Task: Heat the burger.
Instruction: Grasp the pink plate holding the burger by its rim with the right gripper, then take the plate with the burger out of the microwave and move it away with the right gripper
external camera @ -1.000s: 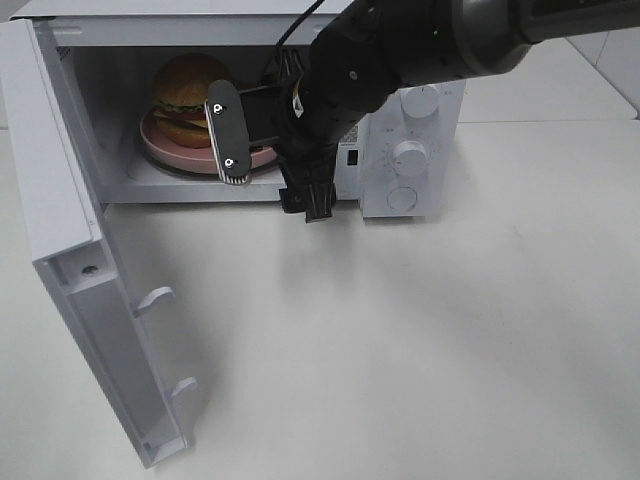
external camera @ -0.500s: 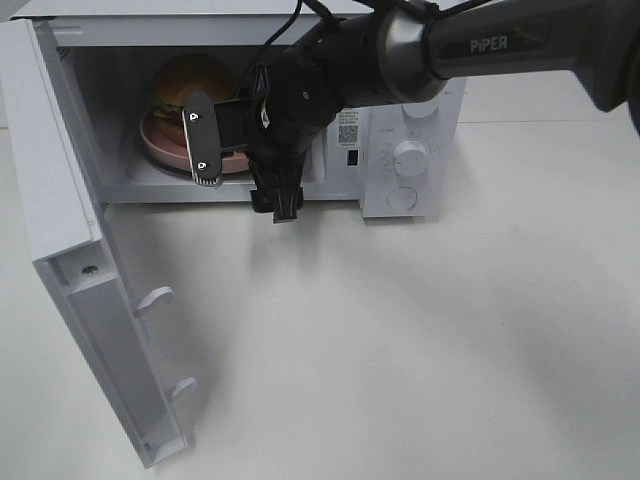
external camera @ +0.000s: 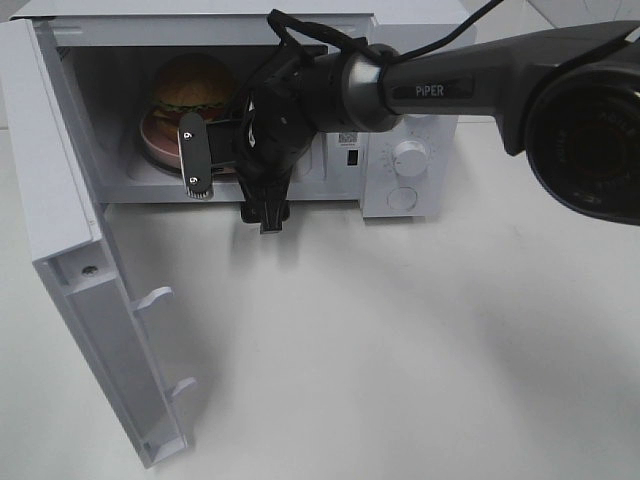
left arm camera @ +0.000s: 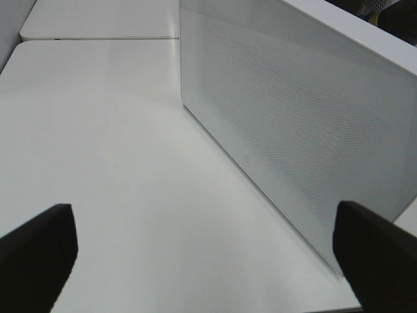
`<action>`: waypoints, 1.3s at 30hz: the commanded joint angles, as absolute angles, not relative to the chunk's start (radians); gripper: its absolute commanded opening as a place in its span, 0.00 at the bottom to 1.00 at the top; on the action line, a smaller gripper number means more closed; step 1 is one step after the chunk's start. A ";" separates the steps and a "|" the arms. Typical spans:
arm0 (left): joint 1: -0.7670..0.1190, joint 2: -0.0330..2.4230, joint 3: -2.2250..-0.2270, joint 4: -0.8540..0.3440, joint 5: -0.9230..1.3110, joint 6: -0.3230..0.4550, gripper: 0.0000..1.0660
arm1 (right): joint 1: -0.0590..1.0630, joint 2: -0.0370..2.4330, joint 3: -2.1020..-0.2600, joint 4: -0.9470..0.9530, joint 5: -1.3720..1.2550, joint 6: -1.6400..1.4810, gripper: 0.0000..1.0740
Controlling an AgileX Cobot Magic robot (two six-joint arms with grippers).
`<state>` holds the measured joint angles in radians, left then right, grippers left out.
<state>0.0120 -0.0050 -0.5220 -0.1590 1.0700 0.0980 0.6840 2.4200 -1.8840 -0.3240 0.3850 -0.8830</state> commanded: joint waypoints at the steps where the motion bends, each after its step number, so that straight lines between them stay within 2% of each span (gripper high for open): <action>1: 0.013 -0.020 -0.518 -0.163 1.067 0.097 0.94 | 0.676 2.430 -1.896 -0.325 0.383 -0.871 0.80; 4: 0.013 -0.020 -0.518 -0.163 1.067 0.097 0.94 | 0.667 2.436 -1.903 -0.323 0.381 -0.871 0.79; 5: 0.013 -0.020 -0.518 -0.163 1.067 0.097 0.94 | 0.667 2.436 -1.903 -0.323 0.381 -0.871 0.76; 6: 0.013 -0.020 -0.518 -0.163 1.067 0.097 0.94 | 0.667 2.436 -1.903 -0.326 0.381 -0.871 0.70; 7: 0.013 -0.020 -0.518 -0.163 1.067 0.097 0.94 | 0.667 2.436 -1.903 -0.326 0.381 -0.871 0.70; 8: 0.013 -0.020 -0.518 -0.163 1.067 0.097 0.94 | 0.667 2.436 -1.903 -0.326 0.381 -0.871 0.60; 9: 0.013 -0.020 -0.518 -0.163 1.067 0.097 0.94 | 0.667 2.436 -1.903 -0.326 0.381 -0.871 0.60; 10: 0.013 -0.020 -0.518 -0.163 1.067 0.097 0.94 | 0.667 2.436 -1.903 -0.326 0.382 -0.871 0.54; 11: 0.013 -0.020 -0.518 -0.163 1.067 0.097 0.94 | 0.667 2.436 -1.903 -0.326 0.382 -0.871 0.42; 14: 0.013 -0.020 -0.518 -0.163 1.067 0.097 0.94 | 0.667 2.436 -1.903 -0.326 0.382 -0.871 0.36; 16: 0.013 -0.020 -0.518 -0.163 1.067 0.097 0.94 | 0.669 2.432 -1.903 -0.327 0.393 -0.871 0.07; 17: 0.013 -0.020 -0.518 -0.163 1.067 0.097 0.94 | 0.669 2.432 -1.903 -0.327 0.393 -0.871 0.07; 18: 0.013 -0.020 -0.518 -0.163 1.067 0.097 0.94 | 0.669 2.431 -1.903 -0.327 0.401 -0.871 0.01; 39: 0.013 -0.020 -0.518 -0.163 1.067 0.097 0.94 | 0.704 2.360 -1.855 -0.323 0.438 -0.926 0.00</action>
